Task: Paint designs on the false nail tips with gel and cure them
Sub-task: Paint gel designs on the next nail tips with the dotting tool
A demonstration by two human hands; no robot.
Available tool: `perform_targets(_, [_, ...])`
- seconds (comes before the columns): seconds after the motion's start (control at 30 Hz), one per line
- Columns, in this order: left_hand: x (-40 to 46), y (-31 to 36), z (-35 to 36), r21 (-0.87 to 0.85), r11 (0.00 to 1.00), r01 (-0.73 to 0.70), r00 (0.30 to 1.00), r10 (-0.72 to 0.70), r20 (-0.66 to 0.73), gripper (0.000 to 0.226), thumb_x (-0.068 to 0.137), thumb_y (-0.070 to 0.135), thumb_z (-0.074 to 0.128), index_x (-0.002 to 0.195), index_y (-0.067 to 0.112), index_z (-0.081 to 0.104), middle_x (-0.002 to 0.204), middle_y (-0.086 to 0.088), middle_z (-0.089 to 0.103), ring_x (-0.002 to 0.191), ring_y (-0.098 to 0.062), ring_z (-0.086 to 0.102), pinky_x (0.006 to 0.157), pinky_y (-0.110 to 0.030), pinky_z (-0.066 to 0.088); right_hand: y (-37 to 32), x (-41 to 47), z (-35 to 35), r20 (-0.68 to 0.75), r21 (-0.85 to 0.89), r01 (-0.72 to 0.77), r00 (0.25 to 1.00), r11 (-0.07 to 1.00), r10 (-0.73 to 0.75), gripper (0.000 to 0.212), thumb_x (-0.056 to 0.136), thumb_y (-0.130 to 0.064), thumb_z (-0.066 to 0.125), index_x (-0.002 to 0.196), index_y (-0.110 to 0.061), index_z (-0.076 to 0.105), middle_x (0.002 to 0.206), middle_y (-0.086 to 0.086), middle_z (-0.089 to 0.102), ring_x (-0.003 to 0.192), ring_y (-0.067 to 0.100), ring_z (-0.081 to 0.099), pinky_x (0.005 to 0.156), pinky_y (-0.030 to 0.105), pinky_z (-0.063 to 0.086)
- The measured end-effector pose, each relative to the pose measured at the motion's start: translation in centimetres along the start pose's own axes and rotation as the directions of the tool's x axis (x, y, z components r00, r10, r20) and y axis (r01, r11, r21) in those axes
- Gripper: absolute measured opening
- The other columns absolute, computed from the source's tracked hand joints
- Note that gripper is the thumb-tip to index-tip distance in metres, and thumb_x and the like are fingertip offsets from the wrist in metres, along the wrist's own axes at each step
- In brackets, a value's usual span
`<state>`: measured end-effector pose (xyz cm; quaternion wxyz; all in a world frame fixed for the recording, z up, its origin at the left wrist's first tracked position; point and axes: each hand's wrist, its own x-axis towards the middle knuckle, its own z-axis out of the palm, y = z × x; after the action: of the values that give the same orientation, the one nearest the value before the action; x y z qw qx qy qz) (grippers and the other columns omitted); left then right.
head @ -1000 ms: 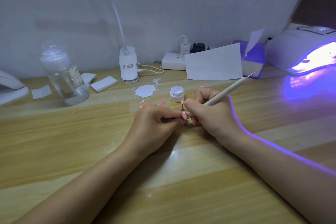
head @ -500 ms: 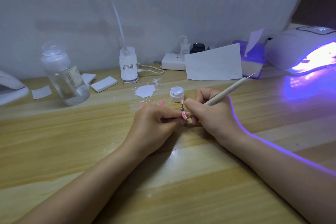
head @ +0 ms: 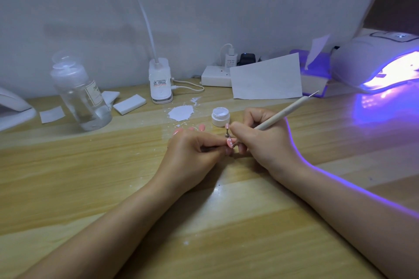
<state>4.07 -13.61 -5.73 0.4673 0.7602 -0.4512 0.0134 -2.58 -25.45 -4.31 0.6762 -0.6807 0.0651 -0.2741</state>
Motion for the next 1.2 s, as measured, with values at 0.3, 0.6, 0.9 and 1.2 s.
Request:
perform_targets(0.3, [-0.02,-0.20,0.09,-0.016,1.000,-0.009,1.000,0.009,0.027,0.017,0.079,0.002,0.067,0.091,0.013,0.074,0.084,0.031,0.061,0.065,0.030,0.040,0.089,0.005,0.023,0.03,0.01,0.03,-0.009,-0.003,-0.011,1.000,1.000,0.011,0.046,0.076,0.010,0.052,0.041,-0.015,0.035,0.032,-0.002,0.044,0.034,0.012,0.050,0.038,0.014,0.039])
perform_targets(0.6, [-0.01,0.12,-0.03,-0.010,1.000,0.000,1.000,0.000,0.002,0.018,0.080,0.003,0.066,0.092,0.015,0.073,0.080,0.035,0.055,0.093,0.019,0.031,0.107,-0.010,0.015,-0.09,-0.08,0.03,-0.007,-0.003,0.002,1.000,1.000,-0.002,0.043,0.076,0.012,0.051,0.044,-0.011,0.034,0.030,-0.003,0.043,0.030,0.007,0.047,0.037,0.011,0.037])
perform_targets(0.9, [0.01,0.15,0.02,-0.017,1.000,0.001,1.000,-0.001,0.001,0.024,0.080,0.002,0.066,0.094,0.022,0.069,0.080,0.035,0.055,0.092,0.022,0.032,0.105,-0.006,0.014,0.03,0.02,0.03,-0.009,0.007,0.007,1.000,1.000,-0.007,0.047,0.075,0.013,0.051,0.040,-0.014,0.035,0.031,-0.002,0.044,0.032,0.009,0.048,0.038,0.011,0.037])
perform_targets(1.2, [0.01,0.07,0.05,-0.025,0.999,0.029,0.999,-0.028,0.022,0.018,0.080,0.002,0.066,0.092,0.014,0.073,0.081,0.032,0.059,0.076,0.029,0.046,0.107,-0.007,0.015,0.06,0.03,0.08,-0.002,0.024,0.002,1.000,1.000,-0.002,0.046,0.076,0.014,0.051,0.041,-0.012,0.035,0.031,-0.002,0.044,0.031,0.009,0.046,0.038,0.011,0.037])
